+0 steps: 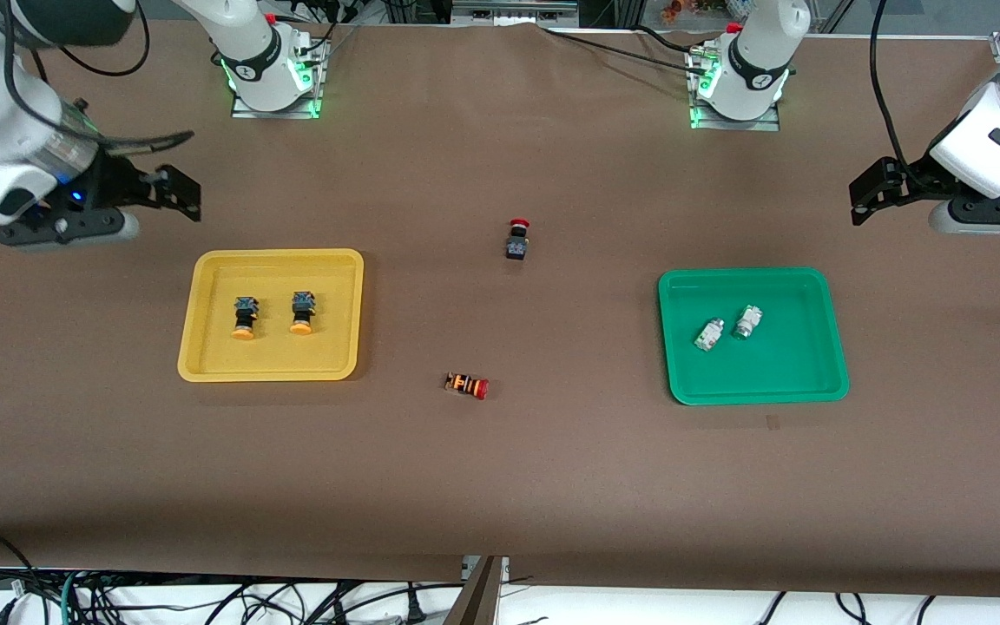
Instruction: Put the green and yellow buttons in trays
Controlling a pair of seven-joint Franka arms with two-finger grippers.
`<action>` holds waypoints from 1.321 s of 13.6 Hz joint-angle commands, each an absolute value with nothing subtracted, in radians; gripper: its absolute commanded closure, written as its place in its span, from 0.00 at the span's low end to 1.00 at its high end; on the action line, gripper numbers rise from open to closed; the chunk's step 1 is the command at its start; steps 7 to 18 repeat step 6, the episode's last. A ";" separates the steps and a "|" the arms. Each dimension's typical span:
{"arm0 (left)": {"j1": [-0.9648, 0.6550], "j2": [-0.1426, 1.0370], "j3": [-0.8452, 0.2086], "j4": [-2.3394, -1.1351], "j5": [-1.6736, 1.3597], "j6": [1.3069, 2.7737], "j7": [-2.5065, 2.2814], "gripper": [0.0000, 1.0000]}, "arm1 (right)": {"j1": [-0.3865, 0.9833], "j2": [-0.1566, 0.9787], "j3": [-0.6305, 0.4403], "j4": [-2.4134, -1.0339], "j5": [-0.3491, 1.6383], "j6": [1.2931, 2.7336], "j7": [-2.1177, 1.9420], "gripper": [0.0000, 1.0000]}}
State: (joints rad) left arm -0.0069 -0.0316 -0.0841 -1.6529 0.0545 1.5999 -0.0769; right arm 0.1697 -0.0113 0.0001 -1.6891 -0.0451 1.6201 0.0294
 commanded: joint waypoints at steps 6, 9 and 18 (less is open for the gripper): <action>0.009 -0.035 -0.081 -1.683 0.037 1.597 -0.087 0.00 | 0.166 0.025 -0.014 -1.578 -0.071 1.532 0.018 0.00; 0.009 -0.035 -0.081 -1.683 0.037 1.597 -0.087 0.00 | 0.166 0.025 -0.014 -1.578 -0.071 1.532 0.018 0.00; 0.009 -0.035 -0.081 -1.683 0.037 1.597 -0.087 0.00 | 0.166 0.025 -0.014 -1.578 -0.071 1.532 0.018 0.00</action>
